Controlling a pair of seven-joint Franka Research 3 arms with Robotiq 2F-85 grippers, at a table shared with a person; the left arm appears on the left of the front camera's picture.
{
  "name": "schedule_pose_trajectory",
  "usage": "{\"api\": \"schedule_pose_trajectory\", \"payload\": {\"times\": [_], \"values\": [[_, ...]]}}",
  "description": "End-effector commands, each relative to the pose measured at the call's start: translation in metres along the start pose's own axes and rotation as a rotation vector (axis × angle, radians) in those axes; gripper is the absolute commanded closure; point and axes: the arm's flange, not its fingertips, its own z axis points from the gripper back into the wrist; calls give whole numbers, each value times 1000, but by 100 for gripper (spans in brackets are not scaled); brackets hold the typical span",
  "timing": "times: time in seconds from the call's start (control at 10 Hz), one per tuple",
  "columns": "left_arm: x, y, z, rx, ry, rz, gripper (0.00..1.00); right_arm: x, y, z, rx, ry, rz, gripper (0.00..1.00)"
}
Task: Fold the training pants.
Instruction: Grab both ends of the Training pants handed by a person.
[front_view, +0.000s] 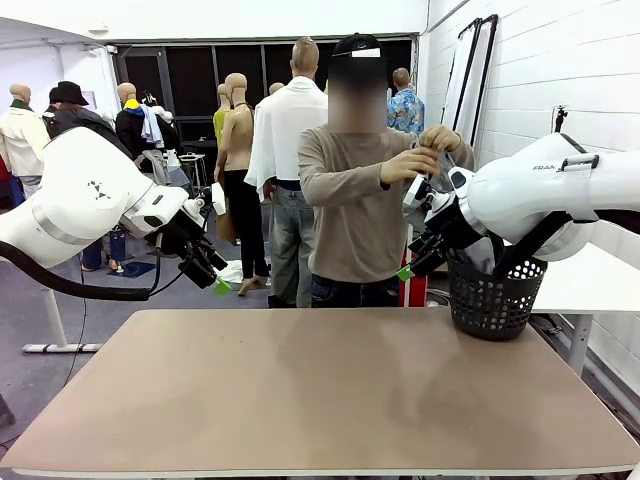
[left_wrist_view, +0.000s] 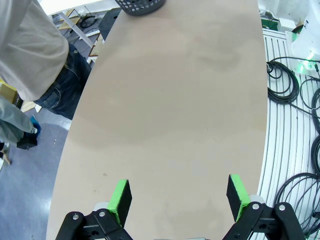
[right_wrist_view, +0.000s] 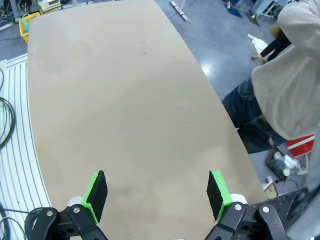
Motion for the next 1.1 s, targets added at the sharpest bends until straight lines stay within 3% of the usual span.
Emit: {"api": "schedule_pose_trajectory", "payload": {"times": [0.0, 1.0], "values": [[-1, 2, 1, -14, -13, -3, 0, -1, -1, 0, 5, 0, 10, 0], [-1, 2, 1, -14, -13, -3, 0, -1, -1, 0, 5, 0, 10, 0]]}}
